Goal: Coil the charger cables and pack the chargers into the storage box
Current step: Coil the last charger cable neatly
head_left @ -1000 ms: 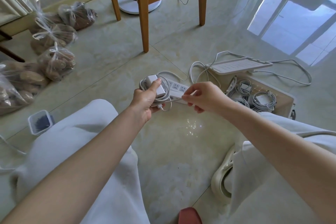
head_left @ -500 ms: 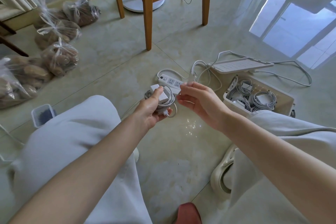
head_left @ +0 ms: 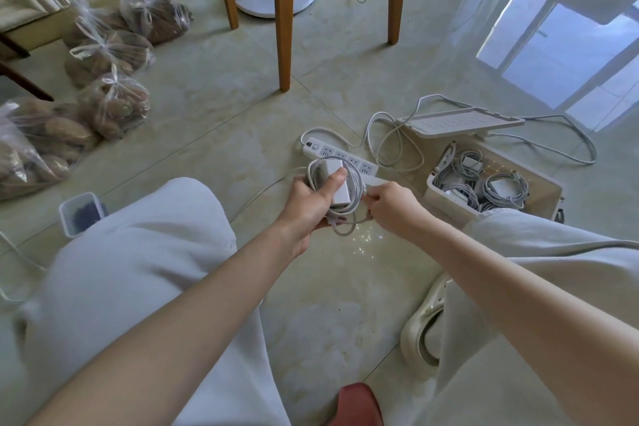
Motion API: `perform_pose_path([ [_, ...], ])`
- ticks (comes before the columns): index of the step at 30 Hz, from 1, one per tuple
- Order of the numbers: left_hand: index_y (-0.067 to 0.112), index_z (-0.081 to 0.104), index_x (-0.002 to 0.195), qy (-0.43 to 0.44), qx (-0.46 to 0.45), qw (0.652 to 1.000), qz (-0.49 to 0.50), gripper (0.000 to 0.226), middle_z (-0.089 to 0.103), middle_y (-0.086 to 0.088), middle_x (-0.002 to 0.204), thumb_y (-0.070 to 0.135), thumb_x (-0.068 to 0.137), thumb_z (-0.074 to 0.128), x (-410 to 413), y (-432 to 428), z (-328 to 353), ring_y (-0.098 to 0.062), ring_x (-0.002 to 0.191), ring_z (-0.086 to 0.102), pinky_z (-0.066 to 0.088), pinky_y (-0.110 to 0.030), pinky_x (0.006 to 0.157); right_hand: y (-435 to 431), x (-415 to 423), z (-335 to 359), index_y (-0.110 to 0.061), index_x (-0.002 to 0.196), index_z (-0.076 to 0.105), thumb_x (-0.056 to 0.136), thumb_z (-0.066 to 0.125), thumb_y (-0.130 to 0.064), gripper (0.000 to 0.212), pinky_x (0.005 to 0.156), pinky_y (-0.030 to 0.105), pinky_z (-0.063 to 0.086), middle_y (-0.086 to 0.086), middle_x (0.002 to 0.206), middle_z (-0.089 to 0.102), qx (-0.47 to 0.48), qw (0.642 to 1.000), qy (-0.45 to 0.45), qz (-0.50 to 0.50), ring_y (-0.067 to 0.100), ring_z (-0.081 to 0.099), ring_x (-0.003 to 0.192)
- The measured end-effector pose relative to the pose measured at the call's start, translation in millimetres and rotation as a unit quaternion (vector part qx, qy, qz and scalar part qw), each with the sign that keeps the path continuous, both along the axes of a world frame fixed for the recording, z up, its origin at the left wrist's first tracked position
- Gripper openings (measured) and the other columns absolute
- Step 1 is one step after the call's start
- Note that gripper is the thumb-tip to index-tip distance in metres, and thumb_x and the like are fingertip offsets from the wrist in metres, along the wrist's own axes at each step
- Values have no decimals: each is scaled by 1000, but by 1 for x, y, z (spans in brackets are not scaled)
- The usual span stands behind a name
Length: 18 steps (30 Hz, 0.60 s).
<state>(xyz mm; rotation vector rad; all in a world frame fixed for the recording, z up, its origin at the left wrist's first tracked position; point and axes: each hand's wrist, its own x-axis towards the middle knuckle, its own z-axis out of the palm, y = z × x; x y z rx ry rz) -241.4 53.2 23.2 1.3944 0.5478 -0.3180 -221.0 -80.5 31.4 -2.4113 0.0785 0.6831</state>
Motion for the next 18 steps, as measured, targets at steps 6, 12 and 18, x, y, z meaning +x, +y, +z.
perform_pose_path([
  [6,5,63,106,4,-17,999,33,35,62,-7,78,34,87,64,1,0,-4,-16,57,59,55,-32,60,-4,9,-4,3,90,63,97,42,-16,30,80,43,54,22,95,68,-31,998,0,59,26,54,73],
  [12,0,58,109,-55,-15,997,45,36,64,-12,85,28,88,64,-3,-7,-6,-19,67,61,55,-36,63,-7,10,-4,-10,88,57,96,39,-12,19,82,40,52,13,87,59,-107,984,-4,142,25,53,78],
  [18,13,62,97,-76,-48,995,30,18,67,-2,78,29,92,58,-1,-3,2,-13,66,63,55,-34,63,-5,11,1,-7,66,51,89,38,1,28,58,21,48,-1,63,50,44,994,-77,70,13,49,53],
])
